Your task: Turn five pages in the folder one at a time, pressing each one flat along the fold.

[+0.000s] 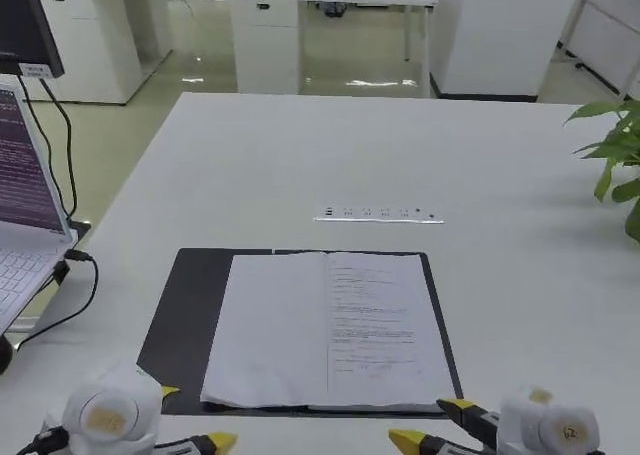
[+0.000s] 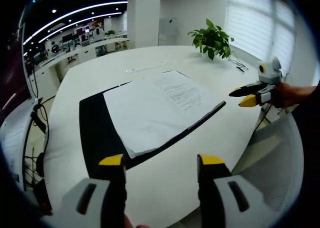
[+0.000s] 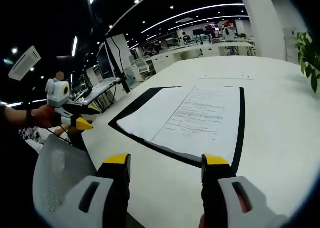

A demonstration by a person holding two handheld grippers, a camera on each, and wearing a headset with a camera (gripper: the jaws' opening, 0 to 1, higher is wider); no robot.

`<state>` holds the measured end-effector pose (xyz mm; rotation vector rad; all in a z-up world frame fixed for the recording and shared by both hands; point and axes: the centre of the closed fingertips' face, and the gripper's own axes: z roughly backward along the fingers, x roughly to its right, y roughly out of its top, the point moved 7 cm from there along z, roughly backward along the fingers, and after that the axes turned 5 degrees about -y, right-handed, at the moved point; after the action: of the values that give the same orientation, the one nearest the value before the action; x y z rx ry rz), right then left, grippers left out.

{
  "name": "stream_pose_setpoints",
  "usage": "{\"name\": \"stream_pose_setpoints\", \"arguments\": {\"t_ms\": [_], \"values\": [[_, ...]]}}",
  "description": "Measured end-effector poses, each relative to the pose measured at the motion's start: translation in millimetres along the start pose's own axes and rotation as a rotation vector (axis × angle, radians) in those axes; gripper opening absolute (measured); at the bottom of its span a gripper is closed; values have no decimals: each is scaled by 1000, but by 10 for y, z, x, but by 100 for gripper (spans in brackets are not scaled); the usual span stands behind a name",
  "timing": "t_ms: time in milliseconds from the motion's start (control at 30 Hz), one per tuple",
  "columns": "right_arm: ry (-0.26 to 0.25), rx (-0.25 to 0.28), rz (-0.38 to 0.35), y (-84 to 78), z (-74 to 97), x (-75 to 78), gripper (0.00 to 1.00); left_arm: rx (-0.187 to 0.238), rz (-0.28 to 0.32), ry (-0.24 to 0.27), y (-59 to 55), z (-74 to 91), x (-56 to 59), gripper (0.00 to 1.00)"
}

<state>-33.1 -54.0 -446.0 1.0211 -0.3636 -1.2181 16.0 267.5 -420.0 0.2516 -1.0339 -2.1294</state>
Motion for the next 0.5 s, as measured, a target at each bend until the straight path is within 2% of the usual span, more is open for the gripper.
{"name": "stream_pose_setpoints", "arguments": {"t_ms": [167, 500], "values": [[-35, 5, -12, -9, 86, 39, 56, 14, 1, -4, 56, 1, -25, 57], [-87, 40, -40, 46, 237, 117, 56, -18, -36, -25, 75, -17, 37, 56]]}}
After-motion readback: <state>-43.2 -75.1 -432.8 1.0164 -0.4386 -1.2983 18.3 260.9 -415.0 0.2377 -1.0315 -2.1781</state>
